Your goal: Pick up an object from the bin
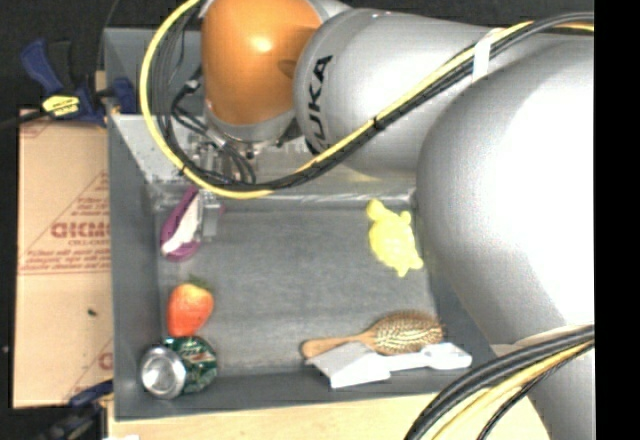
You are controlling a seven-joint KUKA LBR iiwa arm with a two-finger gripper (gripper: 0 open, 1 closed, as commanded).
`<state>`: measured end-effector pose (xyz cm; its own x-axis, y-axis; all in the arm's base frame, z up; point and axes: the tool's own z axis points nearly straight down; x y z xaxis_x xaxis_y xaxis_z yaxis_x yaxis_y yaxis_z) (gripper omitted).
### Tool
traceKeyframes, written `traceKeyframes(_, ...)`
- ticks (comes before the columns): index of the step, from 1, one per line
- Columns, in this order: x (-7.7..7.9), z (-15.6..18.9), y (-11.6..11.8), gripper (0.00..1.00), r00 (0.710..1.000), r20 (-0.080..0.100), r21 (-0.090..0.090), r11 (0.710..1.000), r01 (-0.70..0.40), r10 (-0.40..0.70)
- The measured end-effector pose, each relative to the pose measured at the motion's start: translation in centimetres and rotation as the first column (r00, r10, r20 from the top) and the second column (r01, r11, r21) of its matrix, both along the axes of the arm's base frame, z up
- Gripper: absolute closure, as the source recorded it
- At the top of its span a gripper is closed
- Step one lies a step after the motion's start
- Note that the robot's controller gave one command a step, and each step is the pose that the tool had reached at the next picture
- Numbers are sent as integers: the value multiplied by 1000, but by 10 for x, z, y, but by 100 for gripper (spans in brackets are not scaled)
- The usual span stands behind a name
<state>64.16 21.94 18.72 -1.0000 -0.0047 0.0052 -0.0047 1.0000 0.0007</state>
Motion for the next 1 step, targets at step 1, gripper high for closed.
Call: traceKeyframes(1,2,6,-1,0,1000,8,2,1000,5,-5)
